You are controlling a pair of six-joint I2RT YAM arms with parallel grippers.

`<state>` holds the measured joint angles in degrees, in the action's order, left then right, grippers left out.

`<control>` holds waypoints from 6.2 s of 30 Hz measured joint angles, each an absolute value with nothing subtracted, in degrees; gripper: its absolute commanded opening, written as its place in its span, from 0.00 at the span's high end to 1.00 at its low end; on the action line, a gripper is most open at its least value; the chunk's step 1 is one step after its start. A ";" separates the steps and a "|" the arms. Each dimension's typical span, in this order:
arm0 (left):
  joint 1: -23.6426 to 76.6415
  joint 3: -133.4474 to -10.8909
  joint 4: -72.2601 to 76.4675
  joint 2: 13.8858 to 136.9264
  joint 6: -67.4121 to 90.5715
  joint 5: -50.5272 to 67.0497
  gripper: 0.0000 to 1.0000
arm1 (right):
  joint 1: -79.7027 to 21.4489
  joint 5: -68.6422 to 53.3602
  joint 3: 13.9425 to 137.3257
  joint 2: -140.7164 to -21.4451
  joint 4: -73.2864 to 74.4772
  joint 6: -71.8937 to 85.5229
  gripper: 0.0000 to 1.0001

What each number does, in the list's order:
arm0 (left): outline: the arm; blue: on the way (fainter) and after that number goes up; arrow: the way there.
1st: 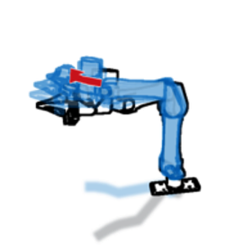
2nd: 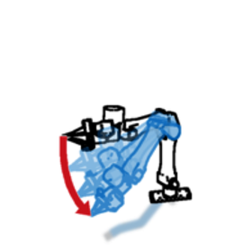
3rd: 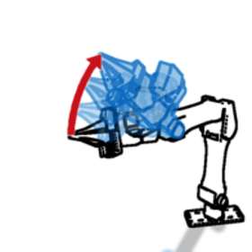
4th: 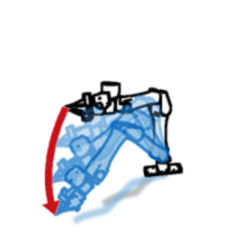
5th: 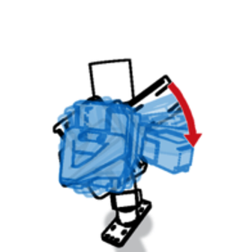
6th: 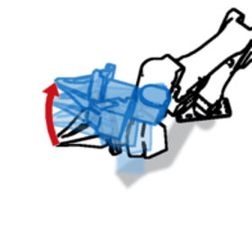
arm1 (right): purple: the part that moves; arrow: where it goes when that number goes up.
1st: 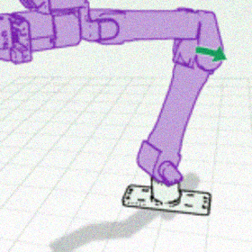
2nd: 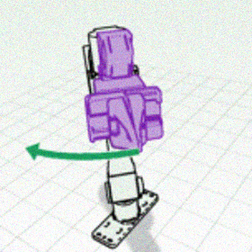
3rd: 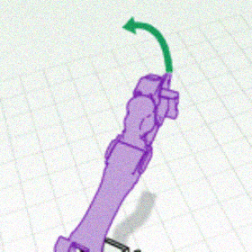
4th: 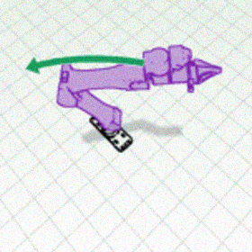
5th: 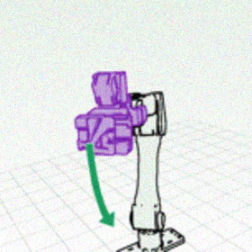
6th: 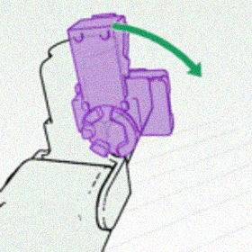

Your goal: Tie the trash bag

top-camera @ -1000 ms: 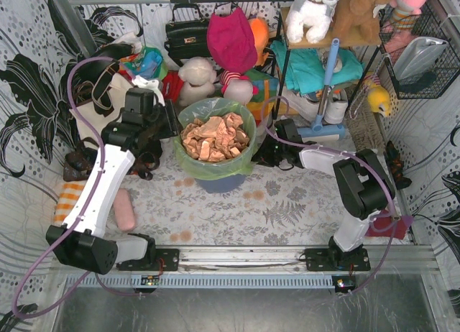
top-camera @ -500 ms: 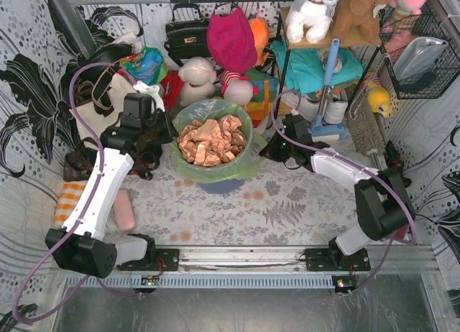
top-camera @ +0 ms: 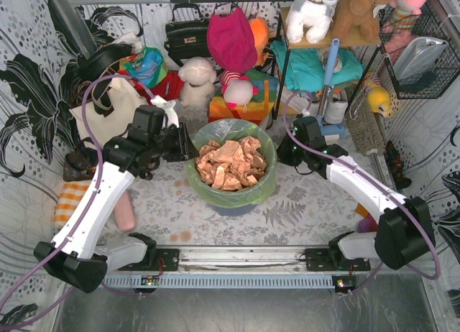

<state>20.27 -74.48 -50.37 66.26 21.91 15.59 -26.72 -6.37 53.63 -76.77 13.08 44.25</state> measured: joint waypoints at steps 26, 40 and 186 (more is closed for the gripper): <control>21.61 -54.06 -48.62 45.25 35.86 -1.96 0.41 | -26.72 -6.13 57.71 -62.43 30.15 39.16 1.00; 21.61 -46.09 -38.00 38.39 36.18 11.55 0.46 | -26.72 -15.66 67.48 -75.85 25.96 39.35 1.00; 21.78 -0.84 2.50 5.67 74.74 16.43 1.00 | -25.65 -25.04 64.71 -61.12 8.51 47.59 1.00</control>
<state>21.78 -0.84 2.50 5.67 74.74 16.43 -25.65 -25.04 64.71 -61.12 8.51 47.59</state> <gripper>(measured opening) 0.020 0.003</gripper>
